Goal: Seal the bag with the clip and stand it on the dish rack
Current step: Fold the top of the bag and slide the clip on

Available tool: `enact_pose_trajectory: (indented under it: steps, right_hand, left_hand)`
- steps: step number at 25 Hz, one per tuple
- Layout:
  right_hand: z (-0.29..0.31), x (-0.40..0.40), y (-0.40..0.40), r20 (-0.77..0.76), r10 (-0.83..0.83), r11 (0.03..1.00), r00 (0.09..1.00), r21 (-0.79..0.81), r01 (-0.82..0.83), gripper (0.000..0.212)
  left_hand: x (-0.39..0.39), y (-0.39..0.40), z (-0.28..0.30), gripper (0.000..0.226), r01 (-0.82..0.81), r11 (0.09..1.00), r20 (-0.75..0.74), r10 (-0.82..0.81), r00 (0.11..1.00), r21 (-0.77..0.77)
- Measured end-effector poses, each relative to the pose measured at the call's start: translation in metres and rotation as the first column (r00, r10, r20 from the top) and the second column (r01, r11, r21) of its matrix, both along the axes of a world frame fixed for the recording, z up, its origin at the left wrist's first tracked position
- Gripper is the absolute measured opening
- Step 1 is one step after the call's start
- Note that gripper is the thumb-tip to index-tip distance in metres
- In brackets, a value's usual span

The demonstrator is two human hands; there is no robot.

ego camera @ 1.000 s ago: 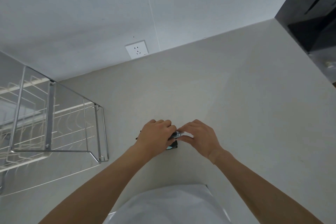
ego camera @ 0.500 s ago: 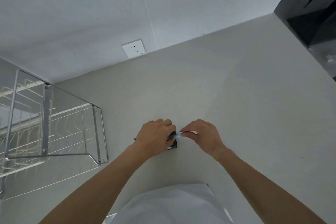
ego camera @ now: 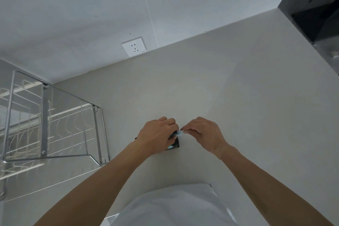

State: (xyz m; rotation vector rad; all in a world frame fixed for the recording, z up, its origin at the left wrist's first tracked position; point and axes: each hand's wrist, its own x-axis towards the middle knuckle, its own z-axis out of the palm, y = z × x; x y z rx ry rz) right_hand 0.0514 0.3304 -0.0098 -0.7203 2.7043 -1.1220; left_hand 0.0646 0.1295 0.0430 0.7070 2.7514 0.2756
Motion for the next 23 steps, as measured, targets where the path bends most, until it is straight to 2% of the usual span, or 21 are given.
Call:
enact_pose_trajectory:
  steps: [17,20,23]
  right_hand:
    - [0.012,-0.013,-0.007,0.047,0.16,0.987,0.986,0.007,-0.161,0.009]
    - [0.017,-0.016,-0.012,0.04,0.198,0.979,0.979,0.029,-0.199,0.01]
    - [0.014,-0.012,-0.011,0.044,0.159,0.986,0.986,0.043,-0.161,0.013]
  left_hand:
    - [0.005,-0.012,-0.001,0.015,0.095,0.99,-0.021,-0.093,0.995,0.103]
    - [0.007,-0.013,-0.003,0.019,0.044,0.994,-0.019,-0.042,0.999,0.103]
    - [0.014,-0.008,-0.005,0.017,-0.071,0.993,-0.044,0.076,0.996,0.097]
